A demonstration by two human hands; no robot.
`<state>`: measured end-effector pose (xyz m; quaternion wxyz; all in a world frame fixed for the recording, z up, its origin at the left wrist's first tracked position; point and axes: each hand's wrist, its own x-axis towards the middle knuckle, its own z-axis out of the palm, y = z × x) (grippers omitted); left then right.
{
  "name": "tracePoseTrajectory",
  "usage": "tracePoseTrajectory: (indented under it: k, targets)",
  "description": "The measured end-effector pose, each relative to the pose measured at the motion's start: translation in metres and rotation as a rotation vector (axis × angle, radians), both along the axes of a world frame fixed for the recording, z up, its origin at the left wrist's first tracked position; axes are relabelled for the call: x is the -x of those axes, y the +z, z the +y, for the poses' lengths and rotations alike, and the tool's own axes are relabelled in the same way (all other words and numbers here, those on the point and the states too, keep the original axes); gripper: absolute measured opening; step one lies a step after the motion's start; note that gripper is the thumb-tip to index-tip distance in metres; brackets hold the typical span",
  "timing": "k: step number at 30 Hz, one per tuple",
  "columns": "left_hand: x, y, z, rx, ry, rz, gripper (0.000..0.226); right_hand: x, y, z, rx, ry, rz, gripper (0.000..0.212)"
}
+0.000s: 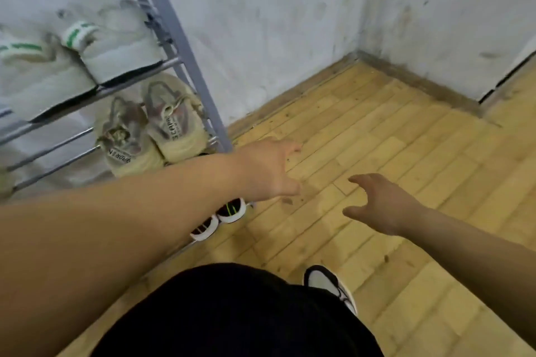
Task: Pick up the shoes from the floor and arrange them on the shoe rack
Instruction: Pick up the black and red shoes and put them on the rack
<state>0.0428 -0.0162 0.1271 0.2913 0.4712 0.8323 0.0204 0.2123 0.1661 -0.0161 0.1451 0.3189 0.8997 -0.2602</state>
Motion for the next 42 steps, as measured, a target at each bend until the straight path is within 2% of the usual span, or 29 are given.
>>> tracePoseTrajectory:
  k: [2, 5, 9, 14, 17, 19, 22, 24, 27, 29, 33, 35, 37, 39, 42]
  targets:
    - [-0.036, 0.011, 0.035, 0.085, -0.159, 0.058, 0.087, -0.051, 0.001, 0.023, 0.02, -0.113, 0.007, 0.088]
    - [-0.101, -0.005, 0.086, 0.163, -0.338, 0.107, 0.088, -0.138, -0.013, 0.053, 0.079, -0.292, -0.022, 0.089]
    - [-0.21, -0.057, 0.146, 0.134, -0.423, -0.02, 0.091, -0.263, -0.047, 0.074, 0.115, -0.548, -0.157, 0.095]
    - [-0.343, -0.12, 0.16, 0.063, -0.315, -0.307, 0.094, -0.403, -0.104, 0.053, 0.102, -0.863, -0.321, 0.11]
    - [-0.37, -0.148, 0.138, 0.065, -0.193, -0.461, 0.092, -0.445, -0.136, 0.029, 0.187, -0.977, -0.34, 0.121]
    - [-0.364, -0.164, 0.126, 0.106, -0.156, -0.458, 0.092, -0.454, -0.153, 0.016, 0.257, -1.04, -0.294, 0.12]
    - [-0.342, -0.176, 0.123, 0.153, -0.097, -0.386, 0.091, -0.449, -0.161, 0.003, 0.199, -1.091, -0.215, 0.112]
    - [-0.329, -0.176, 0.128, 0.156, -0.063, -0.367, 0.092, -0.435, -0.155, 0.0, 0.182, -1.092, -0.107, 0.115]
    - [-0.301, -0.16, 0.144, 0.11, -0.08, -0.358, 0.095, -0.393, -0.13, 0.005, 0.169, -1.0, 0.155, 0.117]
    - [-0.27, -0.137, 0.157, 0.074, -0.14, -0.308, 0.098, -0.353, -0.103, 0.012, 0.165, -0.86, 0.243, 0.118]
    - [-0.182, -0.059, 0.165, 0.035, -0.26, -0.052, 0.106, -0.259, -0.029, 0.036, 0.251, -0.402, 0.304, 0.13]
    - [-0.138, -0.013, 0.147, 0.043, -0.253, 0.034, 0.111, -0.206, 0.015, 0.044, 0.279, -0.184, 0.347, 0.132]
    - [-0.104, 0.031, 0.113, 0.032, -0.173, 0.056, 0.11, -0.15, 0.058, 0.04, 0.278, -0.011, 0.428, 0.132]
    - [-0.077, 0.073, 0.067, -0.058, -0.015, 0.066, 0.105, -0.096, 0.098, 0.027, 0.263, 0.146, 0.519, 0.13]
    - [-0.045, 0.125, -0.027, -0.179, 0.178, 0.166, 0.11, -0.024, 0.153, -0.013, 0.25, 0.381, 0.619, 0.129]
